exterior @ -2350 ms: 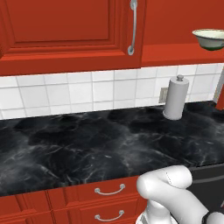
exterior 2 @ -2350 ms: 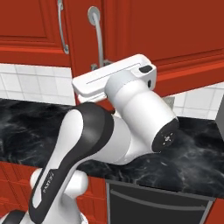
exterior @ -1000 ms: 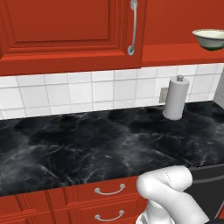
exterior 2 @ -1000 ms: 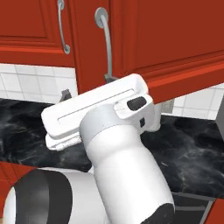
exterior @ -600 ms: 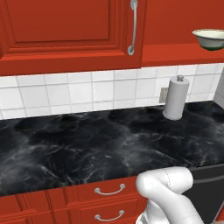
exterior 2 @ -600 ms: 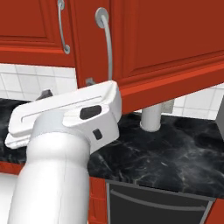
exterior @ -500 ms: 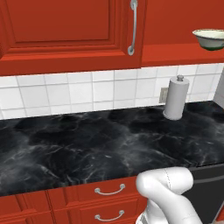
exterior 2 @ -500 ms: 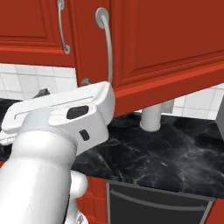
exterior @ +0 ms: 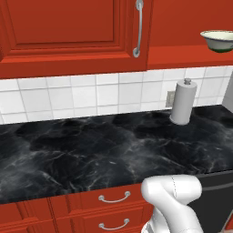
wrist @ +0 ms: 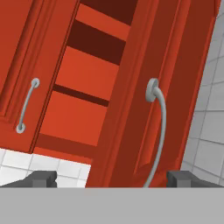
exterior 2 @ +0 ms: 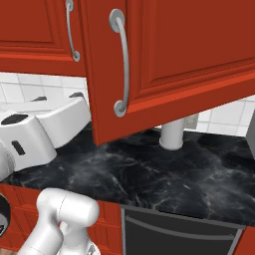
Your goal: Move the bowls from the cabinet to the plates on the dining table.
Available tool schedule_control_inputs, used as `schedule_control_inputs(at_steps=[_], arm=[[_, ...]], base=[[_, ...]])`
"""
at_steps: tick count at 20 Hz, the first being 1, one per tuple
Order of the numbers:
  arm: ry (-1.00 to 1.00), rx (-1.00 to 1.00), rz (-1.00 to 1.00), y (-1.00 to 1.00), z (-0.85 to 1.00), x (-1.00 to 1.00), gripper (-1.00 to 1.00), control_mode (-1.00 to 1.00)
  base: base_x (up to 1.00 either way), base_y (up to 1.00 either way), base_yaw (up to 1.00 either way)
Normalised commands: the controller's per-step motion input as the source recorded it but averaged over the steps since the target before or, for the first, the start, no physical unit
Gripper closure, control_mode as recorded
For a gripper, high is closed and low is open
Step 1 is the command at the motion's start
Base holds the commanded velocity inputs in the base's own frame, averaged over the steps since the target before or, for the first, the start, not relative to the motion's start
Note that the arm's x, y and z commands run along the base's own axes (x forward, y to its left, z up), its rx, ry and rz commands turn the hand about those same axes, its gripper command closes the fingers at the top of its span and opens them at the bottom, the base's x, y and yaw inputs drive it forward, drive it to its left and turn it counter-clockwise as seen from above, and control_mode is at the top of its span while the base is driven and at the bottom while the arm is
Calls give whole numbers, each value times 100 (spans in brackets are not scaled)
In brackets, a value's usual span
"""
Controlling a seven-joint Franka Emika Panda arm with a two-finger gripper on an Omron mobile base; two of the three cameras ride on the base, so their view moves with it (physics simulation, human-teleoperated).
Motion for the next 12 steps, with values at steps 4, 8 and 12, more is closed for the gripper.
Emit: schedule_control_inputs(at_steps=[4, 8, 12], arm=[[9, 0, -40, 19, 0, 4, -100, -100], [8, 0, -40, 20, 0, 6, -100, -100], [7, 0, -39, 20, 0, 11, -100, -100]], base=[[0, 0, 0], [0, 0, 0], [0, 0, 0]])
